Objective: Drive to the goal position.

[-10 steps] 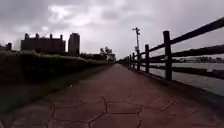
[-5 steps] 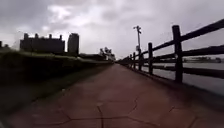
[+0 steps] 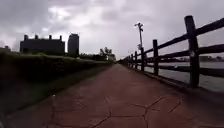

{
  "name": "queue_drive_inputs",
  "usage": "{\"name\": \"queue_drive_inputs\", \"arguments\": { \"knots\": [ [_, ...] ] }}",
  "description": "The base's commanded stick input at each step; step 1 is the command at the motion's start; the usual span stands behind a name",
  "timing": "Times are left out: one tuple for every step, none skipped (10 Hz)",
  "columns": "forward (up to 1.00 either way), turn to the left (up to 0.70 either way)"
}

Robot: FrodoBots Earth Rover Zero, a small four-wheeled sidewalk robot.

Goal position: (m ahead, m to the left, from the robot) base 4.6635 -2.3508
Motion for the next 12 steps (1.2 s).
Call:
{"name": "queue_drive_inputs", "arguments": {
  "knots": [
    [1.0, 0.0],
    [1.0, 0.0],
    [1.0, 0.0],
    [1.0, 0.0],
    [1.0, 0.0],
    [1.0, 0.0],
    [1.0, 0.0],
    [1.0, 0.0],
    [1.0, 0.0],
    [1.0, 0.0],
    [1.0, 0.0],
    [1.0, 0.0]
  ]
}}
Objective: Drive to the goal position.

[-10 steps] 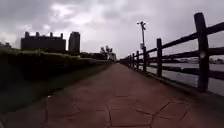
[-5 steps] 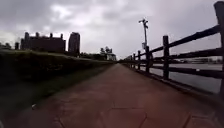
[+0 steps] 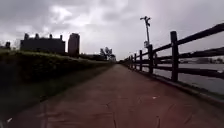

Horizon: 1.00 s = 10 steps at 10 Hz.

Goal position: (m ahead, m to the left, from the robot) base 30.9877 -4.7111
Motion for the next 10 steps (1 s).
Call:
{"name": "queue_drive_inputs", "arguments": {
  "knots": [
    [1.0, 0.0],
    [1.0, 0.0],
    [1.0, 0.0],
    [1.0, 0.0],
    [1.0, 0.0],
    [1.0, 0.0],
    [1.0, 0.0],
    [1.0, 0.0],
    [1.0, 0.0],
    [1.0, 0.0]
  ]
}}
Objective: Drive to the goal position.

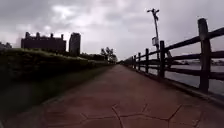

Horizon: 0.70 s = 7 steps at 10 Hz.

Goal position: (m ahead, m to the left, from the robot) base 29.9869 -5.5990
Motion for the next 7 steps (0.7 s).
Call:
{"name": "queue_drive_inputs", "arguments": {
  "knots": [
    [1.0, 0.0],
    [1.0, 0.0],
    [1.0, 0.0],
    [1.0, 0.0],
    [1.0, 0.0],
    [1.0, 0.0],
    [1.0, 0.0]
  ]
}}
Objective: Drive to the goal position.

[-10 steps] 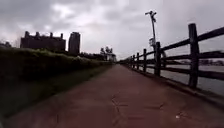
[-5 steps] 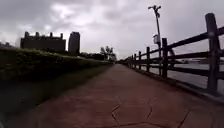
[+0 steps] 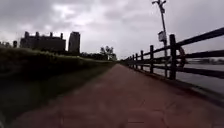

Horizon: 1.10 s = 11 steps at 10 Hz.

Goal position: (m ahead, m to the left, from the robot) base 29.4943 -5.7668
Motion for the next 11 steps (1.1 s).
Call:
{"name": "queue_drive_inputs", "arguments": {
  "knots": [
    [1.0, 0.0],
    [1.0, 0.0],
    [1.0, 0.0],
    [1.0, 0.0],
    [1.0, 0.0],
    [1.0, 0.0],
    [1.0, 0.0],
    [1.0, 0.0],
    [1.0, 0.0],
    [1.0, 0.0],
    [1.0, 0.0]
  ]
}}
